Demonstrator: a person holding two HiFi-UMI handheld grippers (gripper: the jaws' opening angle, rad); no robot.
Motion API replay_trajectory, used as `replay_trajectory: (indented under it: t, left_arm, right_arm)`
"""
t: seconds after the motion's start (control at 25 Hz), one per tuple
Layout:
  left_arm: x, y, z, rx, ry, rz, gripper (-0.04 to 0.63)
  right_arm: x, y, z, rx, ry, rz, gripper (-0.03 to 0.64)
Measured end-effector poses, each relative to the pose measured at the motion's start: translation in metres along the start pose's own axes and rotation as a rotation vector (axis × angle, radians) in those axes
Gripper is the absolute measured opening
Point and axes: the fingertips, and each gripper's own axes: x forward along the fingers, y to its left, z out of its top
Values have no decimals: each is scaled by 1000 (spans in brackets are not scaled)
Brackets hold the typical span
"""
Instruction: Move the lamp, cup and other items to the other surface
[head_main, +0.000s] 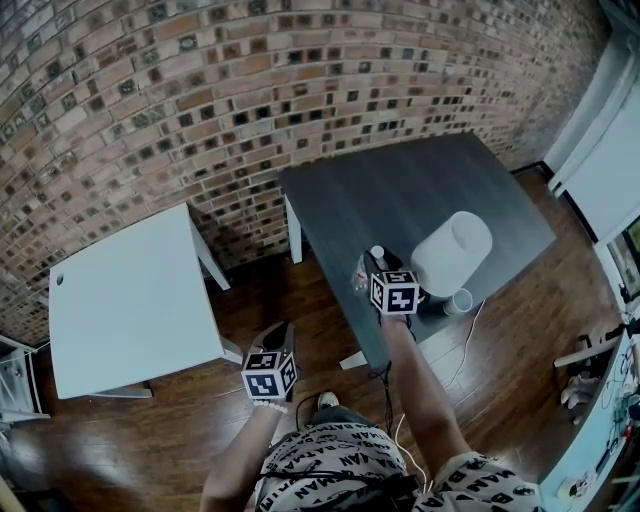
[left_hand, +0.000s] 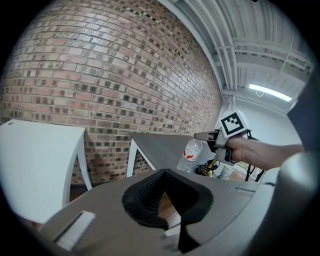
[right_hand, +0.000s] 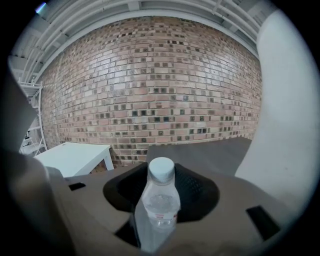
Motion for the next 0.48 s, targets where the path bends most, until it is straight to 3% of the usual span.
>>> replay_trajectory:
  t: [0.48]
  left_arm:
    - [0,-6,-6,6,13,-11,0]
  right_arm:
    - [-8,-5,9,6,-32,-32,196]
